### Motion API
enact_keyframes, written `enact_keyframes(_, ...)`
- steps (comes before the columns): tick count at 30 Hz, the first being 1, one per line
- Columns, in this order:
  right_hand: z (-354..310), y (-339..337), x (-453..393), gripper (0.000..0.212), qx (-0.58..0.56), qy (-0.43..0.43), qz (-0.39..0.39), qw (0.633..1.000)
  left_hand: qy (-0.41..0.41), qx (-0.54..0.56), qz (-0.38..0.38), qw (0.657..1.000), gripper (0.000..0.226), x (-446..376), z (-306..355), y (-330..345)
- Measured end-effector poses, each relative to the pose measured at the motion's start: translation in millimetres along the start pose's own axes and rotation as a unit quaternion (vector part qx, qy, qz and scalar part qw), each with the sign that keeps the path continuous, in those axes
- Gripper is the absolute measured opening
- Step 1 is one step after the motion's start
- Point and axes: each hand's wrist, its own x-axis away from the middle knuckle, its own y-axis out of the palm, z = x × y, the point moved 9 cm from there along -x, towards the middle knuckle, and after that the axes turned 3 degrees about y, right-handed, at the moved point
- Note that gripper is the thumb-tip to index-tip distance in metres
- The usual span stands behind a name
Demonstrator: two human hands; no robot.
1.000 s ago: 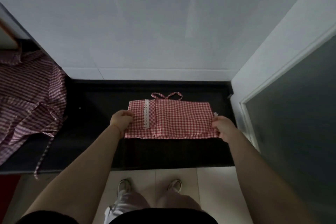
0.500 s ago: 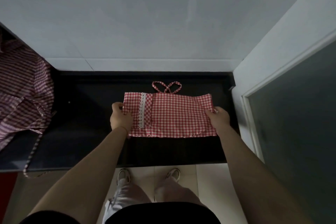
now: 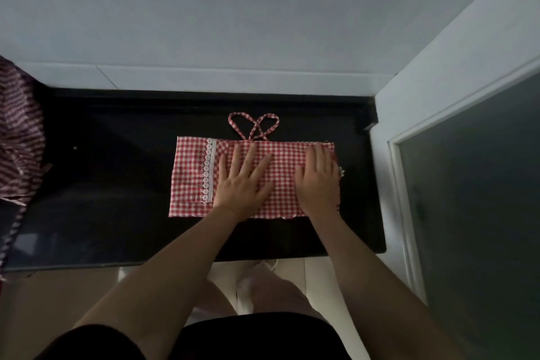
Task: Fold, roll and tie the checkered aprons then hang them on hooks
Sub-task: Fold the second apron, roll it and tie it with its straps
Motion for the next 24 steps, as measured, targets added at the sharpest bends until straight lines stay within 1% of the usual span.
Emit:
enact_keyframes(3,42.8,-10.7,1.6,0.065,0.014,0.093,0.028,0.995,-0.002,-0.008,-0.013,1.0,0.085,-0.9,-1.5,5.2)
enact_keyframes(5,62.7,-22.3,0.5,0.067,-0.01,0.174,0.034,0.984,-0.003,-0.014,-0.018,1.0,0.094,-1.8,1.0,5.9)
enact_keyframes(6,67.4,-25.0,-2.2,0.063,-0.023,0.195,0.021,0.98,-0.004,-0.016,-0.019,1.0,0.097,-2.3,1.2,5.5)
enact_keyframes(8,67.8,-27.9,-8.1,0.048,-0.052,0.205,-0.015,0.977,-0.009,-0.013,-0.026,1.0,0.101,-2.0,0.1,5.8)
enact_keyframes(9,69.3,-27.0,-11.1,0.044,-0.091,0.22,-0.035,0.971,-0.011,-0.013,-0.03,0.999,0.103,-2.5,0.4,5.3)
enact_keyframes(10,72.4,-26.0,-11.1,0.043,-0.148,0.254,-0.06,0.954,-0.014,-0.013,-0.037,0.999,0.105,-2.5,1.4,5.3)
enact_keyframes(12,80.7,-14.8,-5.8,0.048,-0.266,0.343,-0.132,0.891,-0.016,-0.014,-0.052,0.998,0.11,-4.0,4.8,4.3)
enact_keyframes(13,83.1,-7.8,-2.6,0.05,-0.306,0.371,-0.172,0.86,-0.016,-0.017,-0.063,0.998,0.114,-5.1,6.1,3.1)
enact_keyframes(14,83.0,-3.4,-1.3,0.051,-0.33,0.381,-0.205,0.839,-0.015,-0.024,-0.075,0.997,0.117,-6.9,7.1,1.9)
enact_keyframes(15,82.8,-1.6,-1.2,0.054,-0.337,0.379,-0.229,0.831,-0.012,-0.031,-0.09,0.995,0.121,-8.8,7.8,0.6)
enact_keyframes(17,79.7,-0.8,-1.8,0.062,-0.324,0.369,-0.257,0.832,0.0,-0.044,-0.121,0.992,0.127,-13.0,8.7,-3.2)
enact_keyframes(19,75.6,-1.2,-2.7,0.059,-0.294,0.358,-0.261,0.847,0.02,-0.045,-0.14,0.989,0.129,-15.0,10.7,-10.3)
enact_keyframes(21,70.1,-7.7,-3.7,0.052,-0.274,0.36,-0.237,0.86,0.035,-0.028,-0.151,0.988,0.128,-13.2,10.0,-19.6)
enact_keyframes(22,69.0,-11.2,-3.6,0.051,-0.272,0.372,-0.222,0.859,0.038,-0.021,-0.149,0.988,0.127,-11.8,8.4,-23.9)
enact_keyframes(24,66.0,-20.1,-4.3,0.057,-0.263,0.387,-0.196,0.862,0.043,-0.027,-0.138,0.989,0.127,-8.2,4.1,-30.7)
